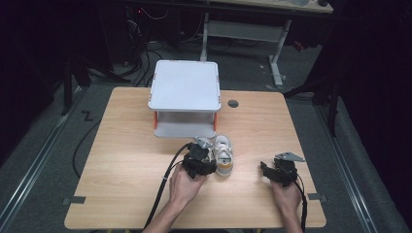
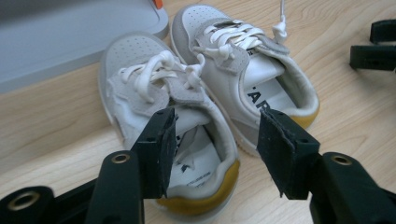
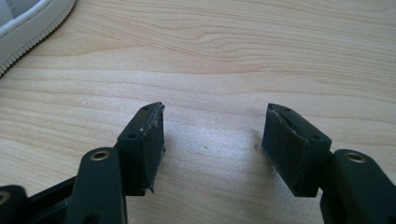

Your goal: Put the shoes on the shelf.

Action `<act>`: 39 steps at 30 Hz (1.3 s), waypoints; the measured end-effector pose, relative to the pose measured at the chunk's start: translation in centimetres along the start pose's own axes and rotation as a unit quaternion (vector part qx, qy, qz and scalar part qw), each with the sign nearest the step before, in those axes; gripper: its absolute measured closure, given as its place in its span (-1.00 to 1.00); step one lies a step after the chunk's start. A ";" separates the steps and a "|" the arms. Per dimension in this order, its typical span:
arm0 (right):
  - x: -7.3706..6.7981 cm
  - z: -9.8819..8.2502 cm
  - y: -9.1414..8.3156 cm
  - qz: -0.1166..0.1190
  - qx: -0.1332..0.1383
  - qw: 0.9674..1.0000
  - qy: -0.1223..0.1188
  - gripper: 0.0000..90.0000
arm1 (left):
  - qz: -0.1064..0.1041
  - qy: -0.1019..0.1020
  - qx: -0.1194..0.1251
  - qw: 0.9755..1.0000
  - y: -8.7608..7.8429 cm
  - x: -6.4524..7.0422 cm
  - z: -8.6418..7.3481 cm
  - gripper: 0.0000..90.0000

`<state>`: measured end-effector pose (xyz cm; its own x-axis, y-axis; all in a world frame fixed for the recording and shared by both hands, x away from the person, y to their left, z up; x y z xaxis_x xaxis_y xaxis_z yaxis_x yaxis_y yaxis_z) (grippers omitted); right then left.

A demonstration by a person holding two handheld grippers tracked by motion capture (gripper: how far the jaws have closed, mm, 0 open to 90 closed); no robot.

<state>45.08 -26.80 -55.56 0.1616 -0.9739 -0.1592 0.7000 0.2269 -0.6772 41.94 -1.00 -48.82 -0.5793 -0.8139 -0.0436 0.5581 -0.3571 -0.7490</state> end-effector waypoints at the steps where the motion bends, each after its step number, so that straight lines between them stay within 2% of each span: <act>1: 0.0 0.0 0.0 0.000 0.000 1.000 0.000 -0.13 | -0.001 -0.004 0.000 1.000 0.1 0.0 0.1 0.07; 10: 0.0 0.0 0.0 0.000 0.000 1.000 0.000 -0.13 | -0.001 -0.038 -0.010 0.999 0.6 -0.1 0.5 0.14; 18: 0.0 0.0 0.0 -0.001 0.000 1.000 0.000 -0.13 | -0.006 -0.043 -0.029 0.999 0.9 0.4 0.2 0.15; 22: 0.0 0.0 0.0 -0.001 0.000 1.000 0.000 -0.13 | -0.014 -0.049 -0.030 0.998 1.4 0.9 0.2 0.16; 25: 0.0 0.0 0.0 -0.001 0.000 1.000 0.001 -0.13 | -0.026 -0.067 -0.026 0.997 1.6 0.8 0.6 0.13; 30: 0.0 0.0 0.0 -0.001 0.000 1.000 0.001 -0.13 | -0.029 -0.091 -0.021 0.995 2.1 0.2 0.9 0.16; 36: 0.0 0.0 0.0 -0.002 0.000 1.000 0.001 -0.13 | -0.016 -0.073 -0.030 0.997 2.7 0.5 1.2 0.17; 39: 0.0 0.0 0.0 -0.002 0.000 1.000 0.001 -0.13 | -0.010 -0.071 -0.034 0.997 3.3 0.6 1.2 0.18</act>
<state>45.05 -26.79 -55.56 0.1571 -0.9748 -0.1585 0.7010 0.2231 -0.6774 44.18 -3.18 -50.53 -0.4975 -0.8653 0.0616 0.5034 -0.3458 -0.7919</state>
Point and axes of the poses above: each handheld gripper's, and its own axes: y roughly forward along the jaws, z roughly out of its top, x roughly to its right, the point moved 8 cm from there along y, roughly forward along the jaws, and after that the axes turned 14 degrees about y, right-handed, at the moved point
